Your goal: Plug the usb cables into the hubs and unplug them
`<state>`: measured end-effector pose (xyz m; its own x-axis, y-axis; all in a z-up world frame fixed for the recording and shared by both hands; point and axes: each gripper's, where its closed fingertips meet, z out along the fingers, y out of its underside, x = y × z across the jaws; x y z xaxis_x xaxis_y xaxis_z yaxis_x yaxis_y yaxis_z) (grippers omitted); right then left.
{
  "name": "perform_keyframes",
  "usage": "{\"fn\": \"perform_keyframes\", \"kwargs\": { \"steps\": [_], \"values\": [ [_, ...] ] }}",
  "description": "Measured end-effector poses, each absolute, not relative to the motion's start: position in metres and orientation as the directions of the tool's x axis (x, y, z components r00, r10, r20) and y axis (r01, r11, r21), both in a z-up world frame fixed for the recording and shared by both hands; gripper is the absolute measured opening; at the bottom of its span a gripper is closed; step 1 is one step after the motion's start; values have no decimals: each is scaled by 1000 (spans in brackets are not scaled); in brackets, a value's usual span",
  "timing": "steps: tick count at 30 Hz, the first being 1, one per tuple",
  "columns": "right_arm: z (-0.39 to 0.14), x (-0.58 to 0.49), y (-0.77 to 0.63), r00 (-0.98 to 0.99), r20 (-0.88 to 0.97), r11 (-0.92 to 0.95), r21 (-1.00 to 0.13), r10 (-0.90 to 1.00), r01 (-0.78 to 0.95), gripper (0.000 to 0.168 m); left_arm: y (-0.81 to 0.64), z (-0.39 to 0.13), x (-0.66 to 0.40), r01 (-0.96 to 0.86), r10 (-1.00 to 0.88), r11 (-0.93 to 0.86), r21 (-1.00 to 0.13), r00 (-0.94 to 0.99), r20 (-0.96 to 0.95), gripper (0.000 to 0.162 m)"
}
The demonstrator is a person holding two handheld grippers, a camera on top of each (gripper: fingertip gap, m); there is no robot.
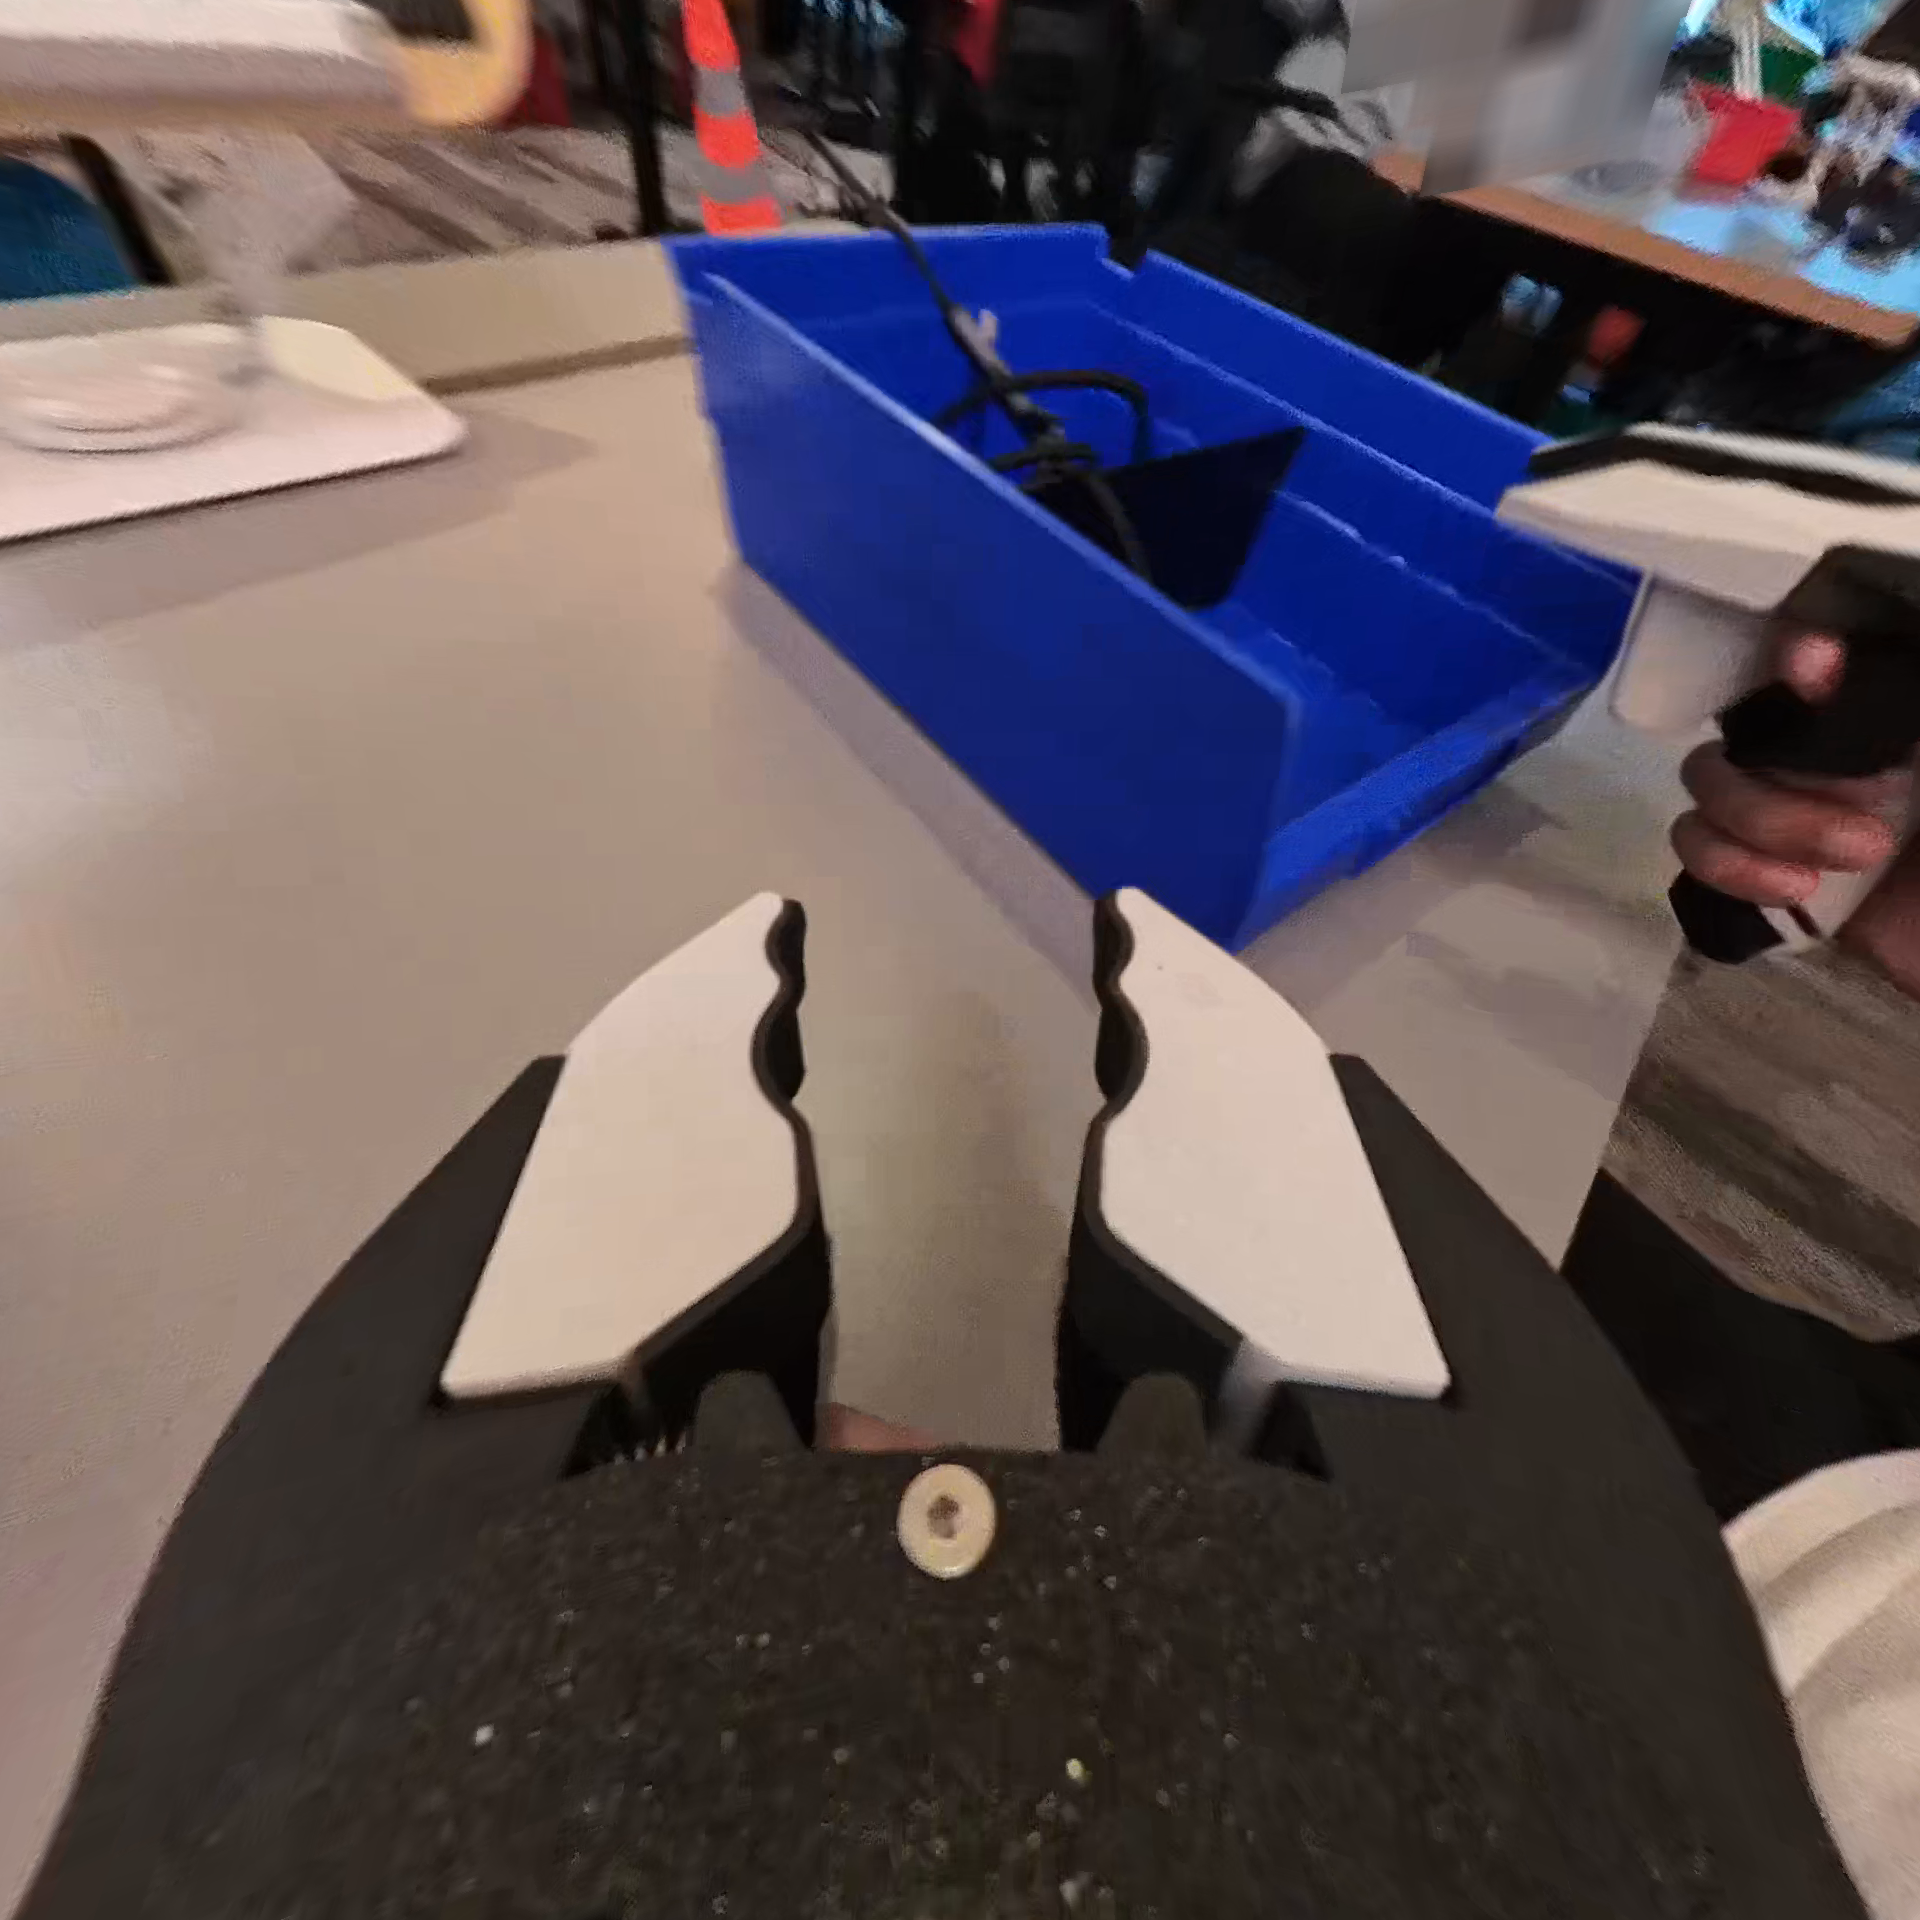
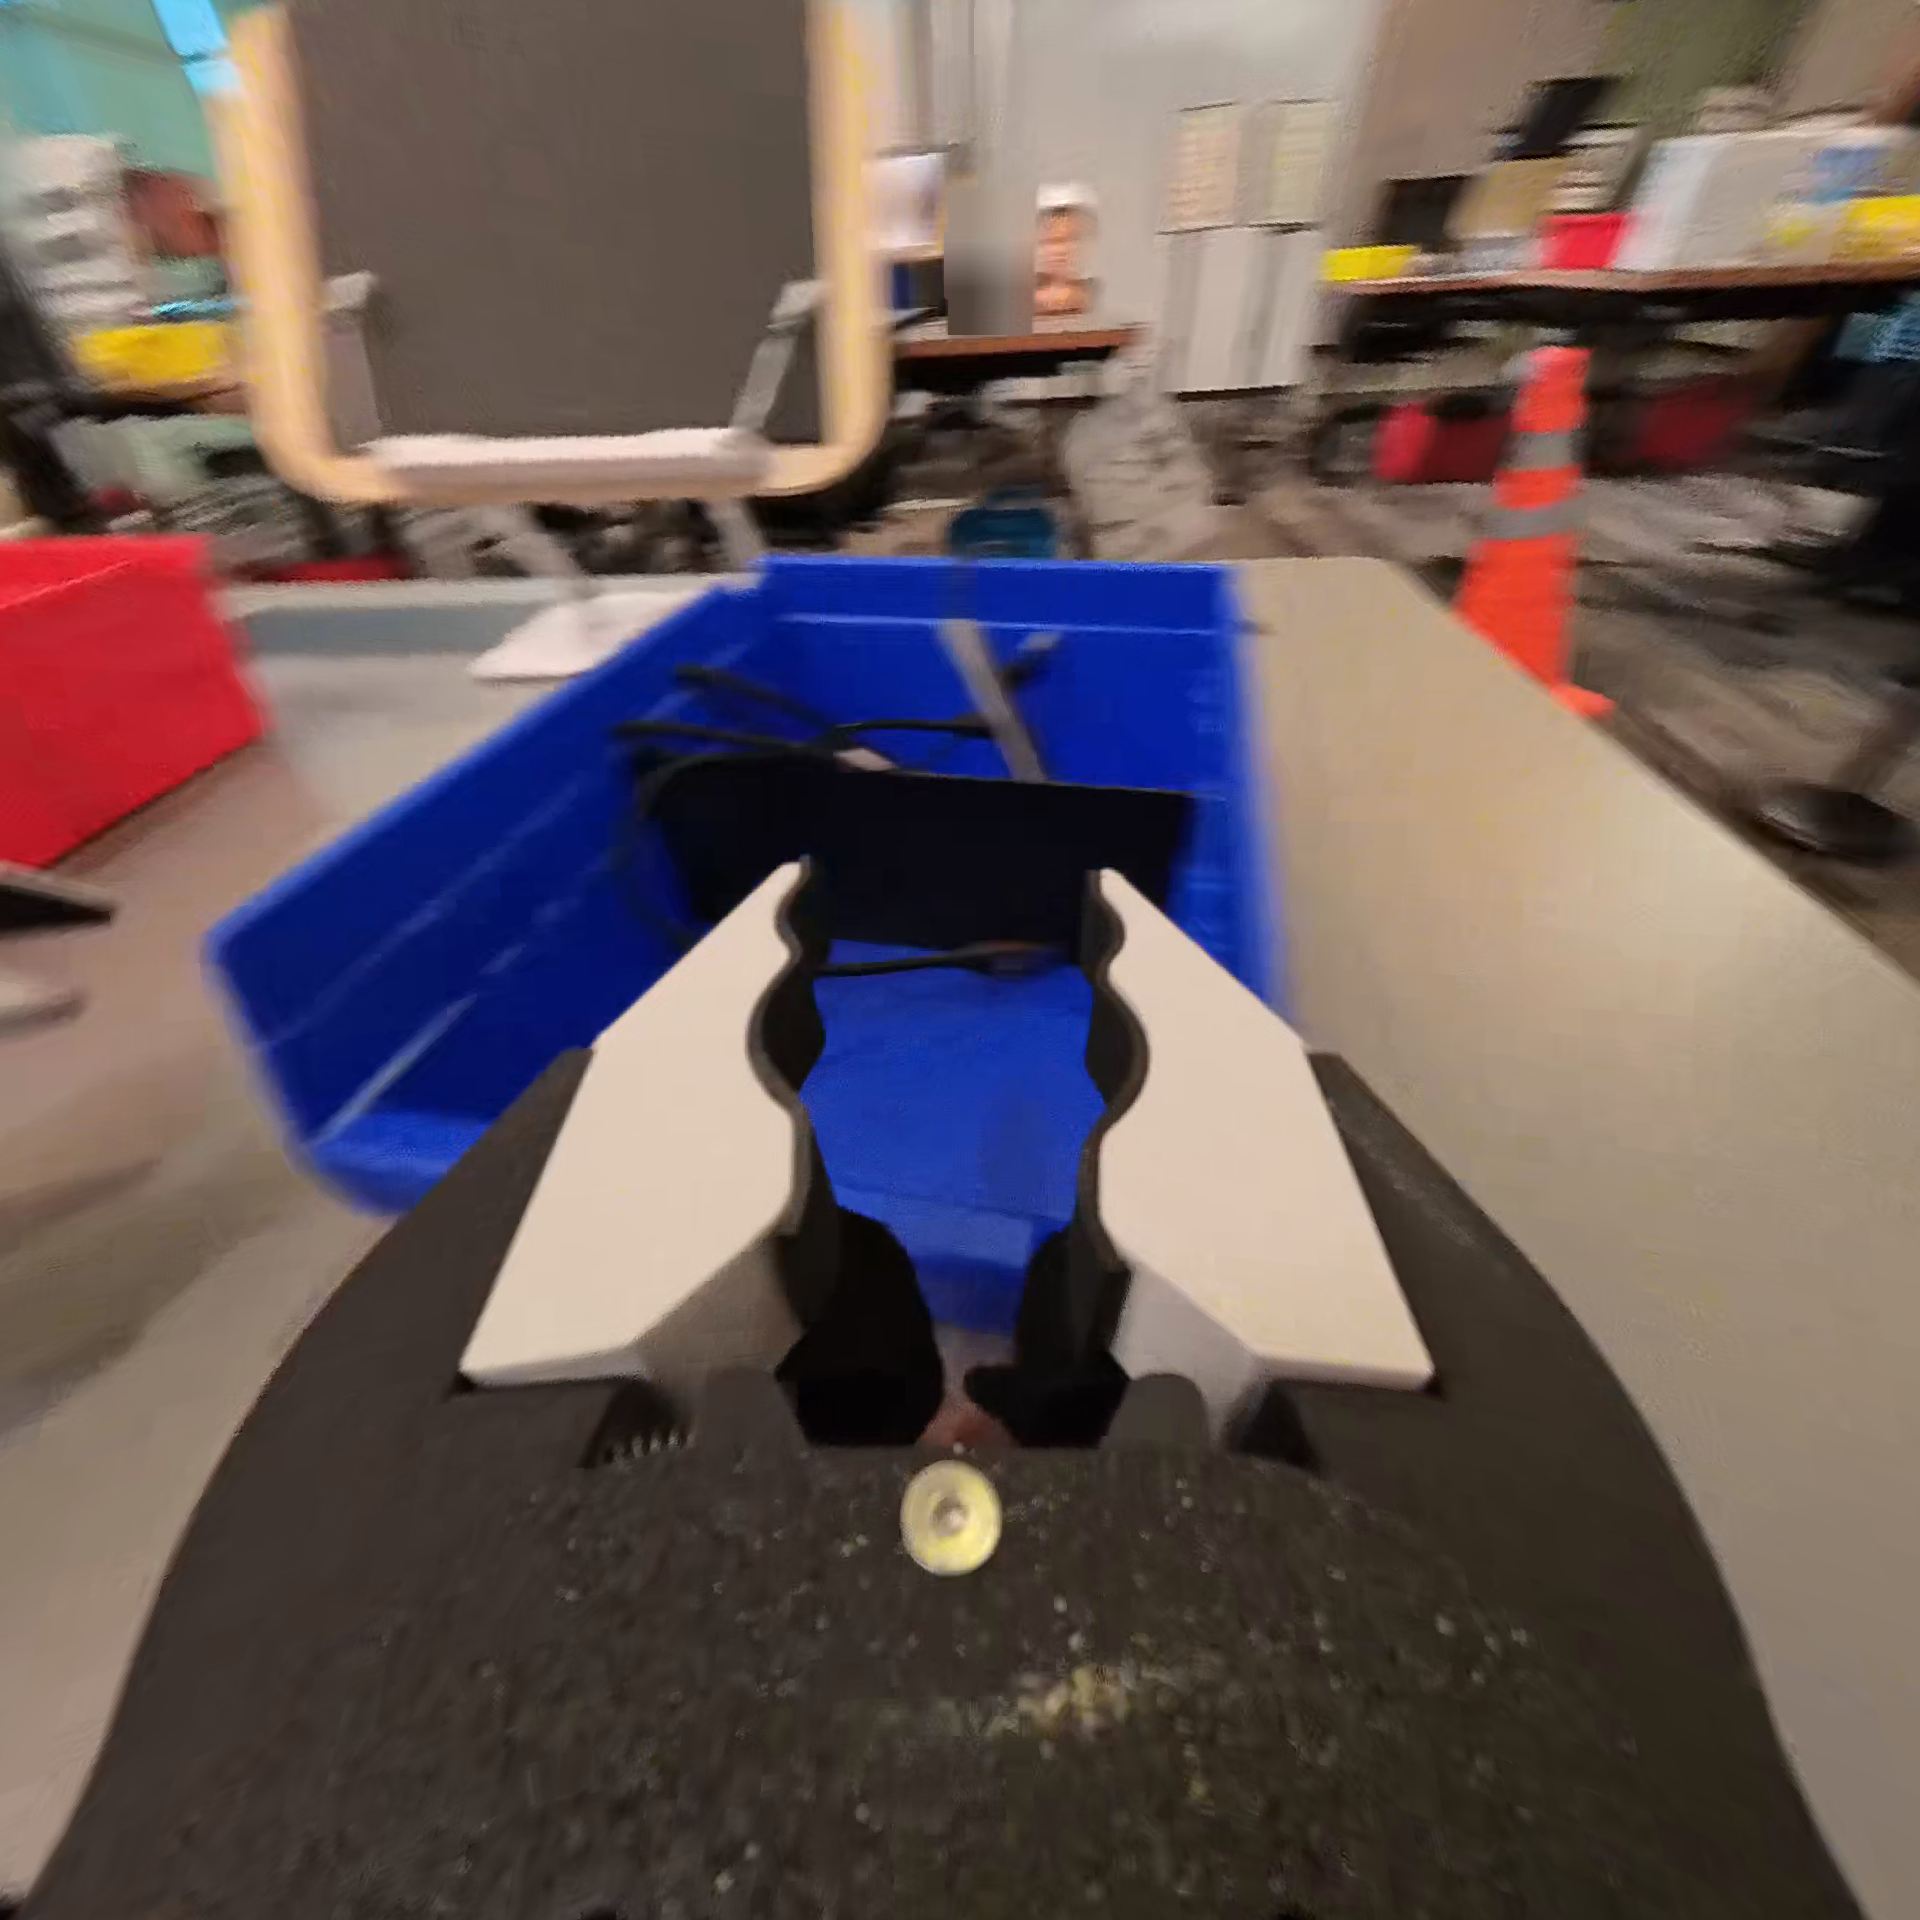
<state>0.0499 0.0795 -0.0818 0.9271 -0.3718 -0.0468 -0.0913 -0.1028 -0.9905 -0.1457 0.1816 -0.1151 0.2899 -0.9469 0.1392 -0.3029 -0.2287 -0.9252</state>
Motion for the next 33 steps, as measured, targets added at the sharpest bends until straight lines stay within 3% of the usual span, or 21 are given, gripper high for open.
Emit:
{"fn": "perform_keyframes", "kwargs": {
  "steps": [1,2,3,10,11,14,16,18,20,23,25,28,33],
  "values": [
    [-80,67,68,902,-70,-78,-991,-426,-113,29,171,-115,-126,-316,-954,-231,-920,260,150,57],
    [-80,84,55,864,-93,-58,-988,-494,-140,46,160,-114,-108,-322,-960,-229,-918,229,159,61],
    [-85,95,44,836,-97,-71,-985,-540,-160,53,150,-113,-95,-328,-967,-216,-919,204,155,63],
    [-114,124,32,754,-15,-187,-965,-657,-182,50,110,-115,-56,-307,-982,-161,-938,148,120,64],
    [-112,134,33,739,12,-193,-968,-673,-160,50,102,-115,-52,-316,-983,-169,-933,120,138,60],
    [-90,162,35,712,80,-173,-983,-698,-59,51,84,-115,-52,-336,-984,-176,-925,85,156,70],
    [-99,177,36,720,79,-203,-975,-689,-87,55,70,-113,-54,-328,-983,-183,-927,53,175,69],
    [-112,177,50,794,-8,-201,-966,-608,-164,42,58,-114,-54,-342,-982,-185,-921,24,189,71],
    [-119,167,63,840,-118,-195,-947,-530,-257,44,55,-116,-54,-347,-987,-159,-924,31,159,71],
    [-117,131,74,900,-126,-249,-937,-418,-247,6,81,-120,-59,-351,-985,-139,-926,146,93,68],
    [-123,118,84,892,-71,-271,-939,-446,-210,7,112,-120,-63,-326,-960,-202,-924,254,120,66],
    [-124,107,97,874,39,-325,-935,-484,-138,4,165,-125,-70,-325,-921,-245,-913,374,114,31],
    [-132,79,118,893,44,-361,-923,-448,-135,4,220,-142,-89,-302,-851,-385,-872,483,209,34]
  ]
}}
